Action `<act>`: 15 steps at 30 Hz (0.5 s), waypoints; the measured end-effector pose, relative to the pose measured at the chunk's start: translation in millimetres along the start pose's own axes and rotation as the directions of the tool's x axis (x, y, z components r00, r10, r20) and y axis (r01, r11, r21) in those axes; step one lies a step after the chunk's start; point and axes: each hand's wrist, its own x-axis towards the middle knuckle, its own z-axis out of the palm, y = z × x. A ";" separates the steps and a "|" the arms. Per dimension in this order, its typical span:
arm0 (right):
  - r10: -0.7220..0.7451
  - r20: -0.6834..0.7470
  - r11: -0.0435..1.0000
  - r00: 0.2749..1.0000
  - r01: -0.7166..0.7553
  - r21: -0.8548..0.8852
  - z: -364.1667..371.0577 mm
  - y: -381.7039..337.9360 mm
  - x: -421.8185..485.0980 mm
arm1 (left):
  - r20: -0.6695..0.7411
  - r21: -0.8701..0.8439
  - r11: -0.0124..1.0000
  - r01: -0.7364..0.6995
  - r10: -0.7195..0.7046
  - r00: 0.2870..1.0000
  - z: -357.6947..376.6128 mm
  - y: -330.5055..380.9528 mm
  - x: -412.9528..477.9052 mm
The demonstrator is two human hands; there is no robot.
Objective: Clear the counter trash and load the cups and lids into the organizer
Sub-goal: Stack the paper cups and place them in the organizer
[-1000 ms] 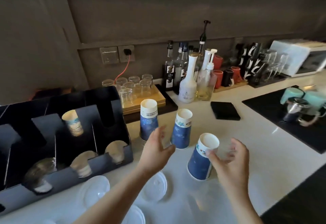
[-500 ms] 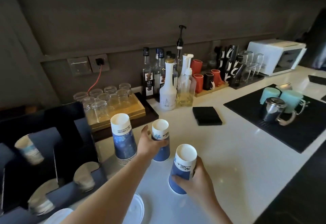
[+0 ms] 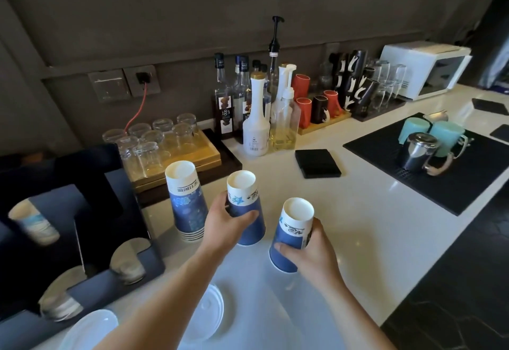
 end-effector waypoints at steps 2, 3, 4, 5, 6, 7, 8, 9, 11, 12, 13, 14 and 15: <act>-0.014 -0.026 1.000 1.000 0.015 0.024 -6.3 -5.4 2.2 | 0.003 -0.011 1.000 -0.026 0.026 1.000 -6.4 3.9 -15.9; -0.029 -0.049 0.999 0.998 0.031 0.043 -11.3 -10.7 4.4 | 0.008 -0.015 0.999 -0.039 0.039 0.999 -9.4 6.0 -23.2; -0.048 -0.075 0.996 0.996 0.053 0.072 -17.3 -18.2 6.9 | 0.013 -0.024 0.998 -0.051 0.051 0.999 -11.8 8.5 -29.2; -0.069 -0.104 0.991 0.992 0.080 0.108 -24.3 -27.7 9.8 | 0.017 -0.035 0.997 -0.065 0.066 0.998 -13.9 10.6 -34.0; -0.090 -0.137 0.983 0.986 0.110 0.146 -31.6 -38.4 12.3 | 0.022 -0.044 0.996 -0.079 0.080 0.997 -15.4 11.0 -37.7; -0.109 -0.178 0.972 0.978 0.142 0.188 -39.0 -49.7 14.5 | 0.030 -0.044 0.995 -0.087 0.089 0.996 -16.7 10.6 -40.6; -0.123 -0.219 0.955 0.968 0.175 0.240 -46.0 -60.9 16.6 | 0.042 -0.033 0.995 -0.093 0.094 0.995 -17.5 9.6 -43.7; -0.127 -0.252 0.929 0.959 0.205 0.310 -52.3 -70.8 18.1 | 0.055 -0.019 0.995 -0.096 0.097 0.994 -18.4 8.3 -47.0; -0.099 -0.265 0.842 0.959 0.222 0.491 -60.5 -86.8 20.3 | 0.085 0.016 0.995 -0.097 0.096 0.992 -20.0 6.6 -52.9; -0.074 -0.235 0.792 0.969 0.201 0.577 -61.9 -92.6 20.5 | 0.104 0.041 0.995 -0.096 0.091 0.990 -21.1 6.8 -55.2; -0.046 -0.188 0.745 0.981 0.159 0.648 -60.9 -96.3 20.0 | 0.130 0.067 0.993 -0.097 0.088 0.988 -22.5 7.2 -57.3; -0.020 -0.135 0.707 0.991 0.109 0.699 -57.8 -97.9 18.2 | 0.160 0.091 0.991 -0.103 0.087 0.983 -23.6 7.5 -58.7; 0.002 -0.086 0.681 0.996 0.061 0.729 -52.6 -98.4 15.7 | 0.189 0.111 0.987 -0.112 0.090 0.978 -25.3 8.2 -59.8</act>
